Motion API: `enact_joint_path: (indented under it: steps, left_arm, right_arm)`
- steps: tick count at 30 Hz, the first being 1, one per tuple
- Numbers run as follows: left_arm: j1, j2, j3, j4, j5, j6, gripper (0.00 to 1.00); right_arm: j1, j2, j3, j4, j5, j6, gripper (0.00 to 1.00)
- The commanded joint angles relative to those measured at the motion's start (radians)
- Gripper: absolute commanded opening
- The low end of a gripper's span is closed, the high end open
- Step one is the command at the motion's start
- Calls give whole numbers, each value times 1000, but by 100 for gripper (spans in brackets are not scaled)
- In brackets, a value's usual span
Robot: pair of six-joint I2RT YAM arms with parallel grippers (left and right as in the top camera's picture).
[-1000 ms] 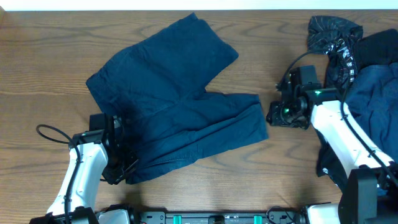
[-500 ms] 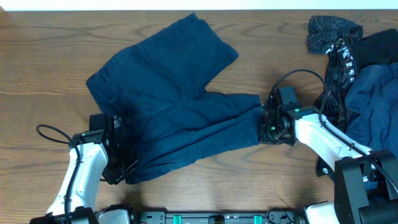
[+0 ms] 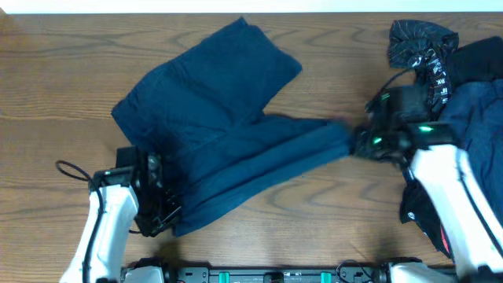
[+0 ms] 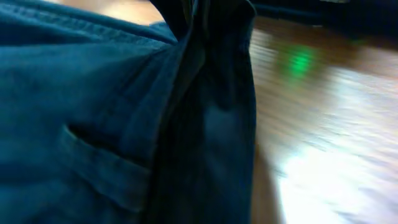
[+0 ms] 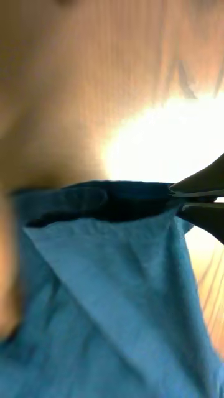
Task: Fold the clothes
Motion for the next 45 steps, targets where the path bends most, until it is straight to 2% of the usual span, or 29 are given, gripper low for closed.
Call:
enact_joint_path:
  steps: [1, 7, 13, 17, 20, 26, 33, 39, 45]
  left_arm:
    - [-37, -79, 19, -24, 71, 42, 6]
    - [-124, -286, 33, -80, 75, 42, 6]
    - [-182, -525, 60, -102, 217, 34, 6]
    - [-193, -650, 94, -128, 227, 29, 6]
    - [-193, -711, 109, -101, 154, 21, 6]
    - [-192, -746, 110, 20, -114, -195, 6]
    - [-192, -744, 110, 51, -502, -426, 6]
    - [-192, -712, 92, 111, -671, -447, 6]
    - [-193, -571, 54, 248, -694, -446, 6]
  right_arm:
    - [-66, -78, 75, -40, 34, -52, 1]
    - [-139, -157, 121, -126, 56, -72, 1]
    - [-224, -235, 131, -124, 72, -101, 1]
    - [-240, -253, 160, -118, 71, -180, 1]
    - [-232, -241, 170, -67, 33, -239, 1]
    - [-177, -172, 169, 172, -47, -278, 1]
    - [-23, -8, 169, 507, -79, -278, 1]
    - [83, 188, 169, 724, -73, -278, 1]
    - [139, 375, 169, 949, -66, -278, 1]
